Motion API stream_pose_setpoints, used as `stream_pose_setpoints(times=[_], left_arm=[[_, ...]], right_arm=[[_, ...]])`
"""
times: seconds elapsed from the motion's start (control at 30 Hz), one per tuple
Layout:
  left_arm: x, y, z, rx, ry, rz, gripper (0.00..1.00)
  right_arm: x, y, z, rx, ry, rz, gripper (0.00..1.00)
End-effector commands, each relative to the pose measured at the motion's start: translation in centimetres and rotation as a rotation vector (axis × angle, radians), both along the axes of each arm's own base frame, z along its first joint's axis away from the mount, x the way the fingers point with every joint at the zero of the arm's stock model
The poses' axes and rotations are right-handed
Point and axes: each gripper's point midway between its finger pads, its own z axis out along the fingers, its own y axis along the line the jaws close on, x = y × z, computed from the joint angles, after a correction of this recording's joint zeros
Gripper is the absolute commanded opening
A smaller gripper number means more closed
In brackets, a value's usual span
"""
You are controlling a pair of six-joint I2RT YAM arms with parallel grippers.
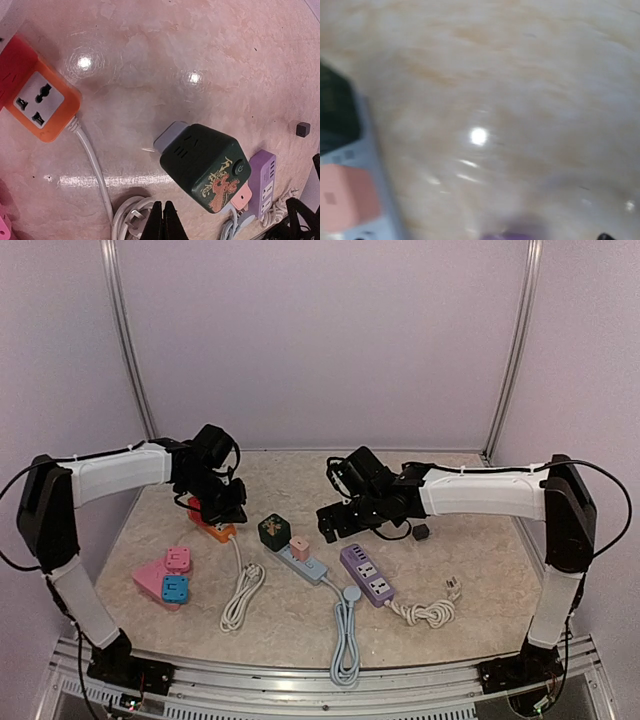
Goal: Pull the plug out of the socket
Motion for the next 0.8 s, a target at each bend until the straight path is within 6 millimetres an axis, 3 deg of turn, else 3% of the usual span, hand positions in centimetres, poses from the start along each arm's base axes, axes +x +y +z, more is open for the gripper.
stream_pose_setpoints(times=[0.0,0.13,0.3,0.6,0.77], left_arm=[[2.7,-0.5,-1.8,0.053,0.012,0.015,0.01],[4.5,-1.5,-2.9,0.070,0.022,0.017,0.01],[4.5,-4.1,-4.0,0.080,0.036,-0.043,0.01],[2.8,-9.4,-5.0,0.068,0.048,-0.155,0.01],[2.5,-9.9,-5.0,0.070,0.047,-0.165,0.01]], right_arm=[[-1.3,2.7,-1.1,-0.081,-0.006,0.086,0.98],[-2.0,5.4,-0.8,-0.088,-0.024,0.146,0.97],[-2.7,7.0,-1.5,-0.088,-0.014,0.188,0.97],[-3.3,5.5,-2.7,-0.121,0.000,0.169,0.94],[-4.5,3.9,-4.0,-0.127,0.030,0.157,0.91]])
